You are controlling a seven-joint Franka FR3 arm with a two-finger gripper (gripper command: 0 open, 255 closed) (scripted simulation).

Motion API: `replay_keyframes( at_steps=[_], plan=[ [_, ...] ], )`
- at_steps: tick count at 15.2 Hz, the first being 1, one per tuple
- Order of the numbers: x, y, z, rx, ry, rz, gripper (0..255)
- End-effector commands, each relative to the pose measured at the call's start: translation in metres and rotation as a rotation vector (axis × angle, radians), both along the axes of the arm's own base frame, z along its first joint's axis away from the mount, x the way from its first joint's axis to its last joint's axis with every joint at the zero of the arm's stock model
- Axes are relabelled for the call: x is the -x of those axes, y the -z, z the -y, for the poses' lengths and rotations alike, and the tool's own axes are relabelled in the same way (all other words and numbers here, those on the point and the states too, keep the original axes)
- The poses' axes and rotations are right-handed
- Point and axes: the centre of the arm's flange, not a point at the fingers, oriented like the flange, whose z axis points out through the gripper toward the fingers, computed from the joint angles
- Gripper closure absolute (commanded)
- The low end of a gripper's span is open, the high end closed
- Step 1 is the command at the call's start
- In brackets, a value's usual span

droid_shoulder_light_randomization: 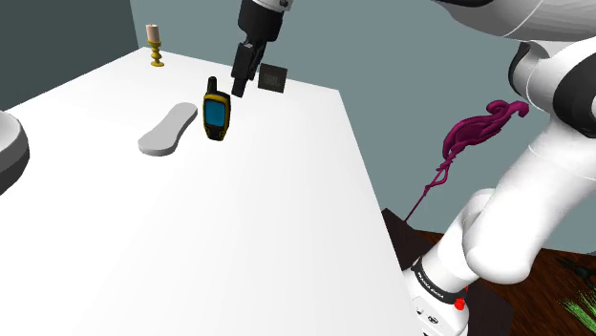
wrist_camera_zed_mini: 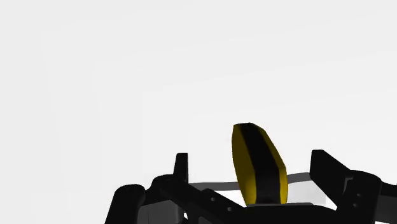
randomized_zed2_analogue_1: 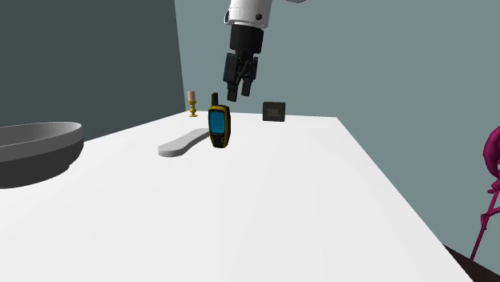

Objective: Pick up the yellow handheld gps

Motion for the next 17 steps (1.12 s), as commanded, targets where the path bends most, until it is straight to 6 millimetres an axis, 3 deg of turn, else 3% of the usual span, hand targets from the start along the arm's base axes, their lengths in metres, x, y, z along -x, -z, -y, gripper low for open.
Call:
replay_keyframes(
  at_steps=[1,2,10,12,13,17],
  plan=[
    [-0.008,-0.002,-0.027,0.005,-0.048,0.012,0],
    [-0.011,-0.003,-0.039,0.008,-0.071,0.018,0],
    [-0.011,0.037,-0.039,0.008,-0.072,0.018,0],
    [-0.011,0.037,-0.039,0.008,-0.072,0.018,0],
    [-0.011,0.036,-0.039,0.008,-0.072,0.019,255],
    [-0.011,0.036,-0.039,0.008,-0.072,0.019,255]
  ],
)
